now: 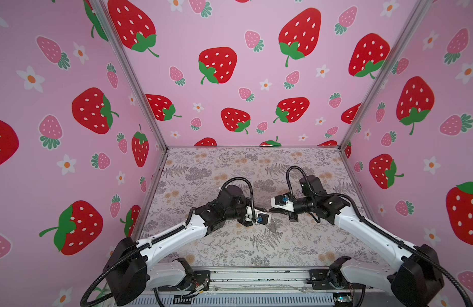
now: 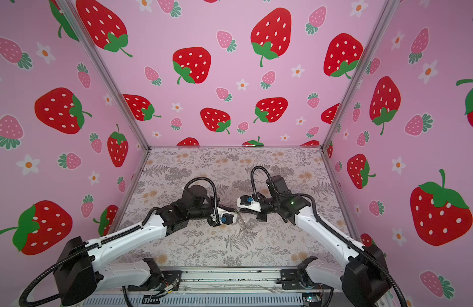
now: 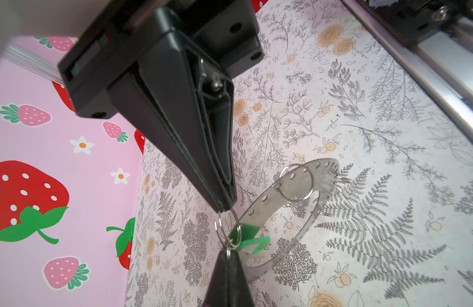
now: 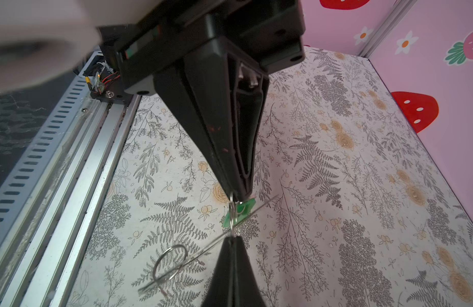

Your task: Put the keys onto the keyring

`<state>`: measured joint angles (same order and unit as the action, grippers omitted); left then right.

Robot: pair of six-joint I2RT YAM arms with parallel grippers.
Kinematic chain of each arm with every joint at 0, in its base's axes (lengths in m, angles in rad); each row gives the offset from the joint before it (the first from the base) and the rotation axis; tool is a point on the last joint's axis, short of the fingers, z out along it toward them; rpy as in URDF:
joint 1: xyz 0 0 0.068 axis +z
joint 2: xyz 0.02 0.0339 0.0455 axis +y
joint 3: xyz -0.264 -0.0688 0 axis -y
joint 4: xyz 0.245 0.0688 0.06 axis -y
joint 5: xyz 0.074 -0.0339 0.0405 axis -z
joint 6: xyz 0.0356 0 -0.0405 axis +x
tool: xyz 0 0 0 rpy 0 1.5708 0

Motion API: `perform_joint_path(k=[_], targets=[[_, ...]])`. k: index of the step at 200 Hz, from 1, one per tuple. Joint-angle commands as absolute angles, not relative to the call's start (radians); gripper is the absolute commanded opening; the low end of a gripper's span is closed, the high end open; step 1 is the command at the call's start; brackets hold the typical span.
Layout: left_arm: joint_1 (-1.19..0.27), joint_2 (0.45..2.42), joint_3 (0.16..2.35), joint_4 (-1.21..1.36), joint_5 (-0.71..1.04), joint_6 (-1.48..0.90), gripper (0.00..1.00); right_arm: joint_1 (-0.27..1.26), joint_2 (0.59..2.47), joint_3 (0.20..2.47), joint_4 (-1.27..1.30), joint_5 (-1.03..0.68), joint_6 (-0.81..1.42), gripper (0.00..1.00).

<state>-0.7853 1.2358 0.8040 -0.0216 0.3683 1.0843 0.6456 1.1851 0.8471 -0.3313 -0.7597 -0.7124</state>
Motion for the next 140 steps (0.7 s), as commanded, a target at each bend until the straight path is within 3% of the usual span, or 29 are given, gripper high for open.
perform_joint_path(k=[1, 50, 117, 140], targets=[[-0.783, 1.247, 0.786, 0.015, 0.359, 1.062, 0.0, 0.642, 1.181, 0.829, -0.276, -0.821, -0.686, 0.0], [-0.783, 1.25, 0.768, 0.041, 0.359, 1.033, 0.0, 0.635, 1.179, 0.812, -0.267, -0.818, -0.686, 0.0], [-0.773, 1.246, 0.762, 0.018, 0.395, 0.999, 0.36, 0.635, 1.188, 0.801, -0.272, -0.822, -0.71, 0.0], [-0.757, 1.244, 0.768, 0.018, 0.432, 0.962, 0.41, 0.635, 1.188, 0.803, -0.275, -0.817, -0.718, 0.0]])
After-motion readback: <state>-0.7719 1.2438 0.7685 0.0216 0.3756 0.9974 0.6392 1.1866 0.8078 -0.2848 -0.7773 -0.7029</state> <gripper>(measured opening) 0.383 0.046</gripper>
